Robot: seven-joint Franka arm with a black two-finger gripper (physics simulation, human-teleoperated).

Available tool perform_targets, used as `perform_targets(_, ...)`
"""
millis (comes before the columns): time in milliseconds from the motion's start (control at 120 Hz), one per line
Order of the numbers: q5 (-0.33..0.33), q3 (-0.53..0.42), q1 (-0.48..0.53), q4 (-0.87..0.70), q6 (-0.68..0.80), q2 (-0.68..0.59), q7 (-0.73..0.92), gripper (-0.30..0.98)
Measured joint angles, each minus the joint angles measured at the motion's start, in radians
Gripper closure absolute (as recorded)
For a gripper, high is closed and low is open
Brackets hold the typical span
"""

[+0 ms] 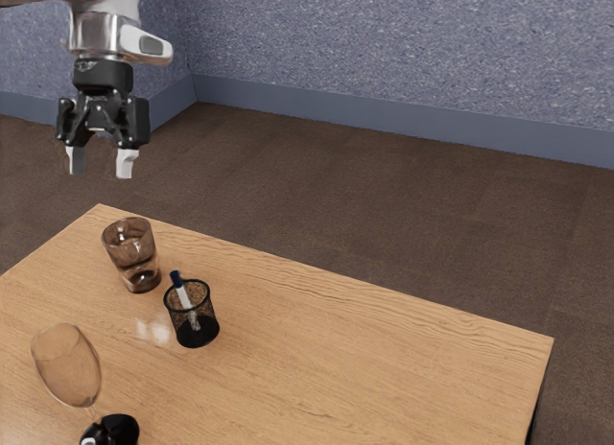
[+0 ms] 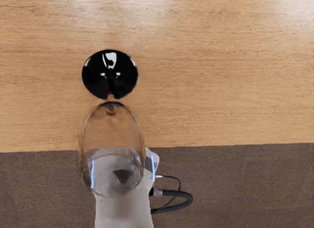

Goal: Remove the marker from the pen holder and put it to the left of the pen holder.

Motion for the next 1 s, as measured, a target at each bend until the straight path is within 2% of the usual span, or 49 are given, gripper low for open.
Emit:
perform_targets(100, -0.004, -0.003, 0.048, -0.03, 0.2, 0.022, 0.004, 0.01)
perform_targets(200, 0.003, 0.002, 0.038, -0.036, 0.331, 0.118, 0.015, 0.02)
perform_targets(250, 0.001, 0.003, 0.068, -0.044, 0.403, 0.182, 0.032, 0.02)
perform_targets(417, -0.01, -0.005, 0.171, -0.234, 0.648, 0.234, 0.092, 0.02)
perform_targets(583, -0.009, -0.005, 0.193, -0.318, 0.854, 0.282, 0.139, 0.02)
perform_targets(775, -0.007, -0.005, 0.189, -0.362, 1.002, 0.301, 0.186, 0.03)
perform_targets(1000, -0.02, -0.016, 0.17, -0.402, 1.08, 0.312, 0.223, 0.11)
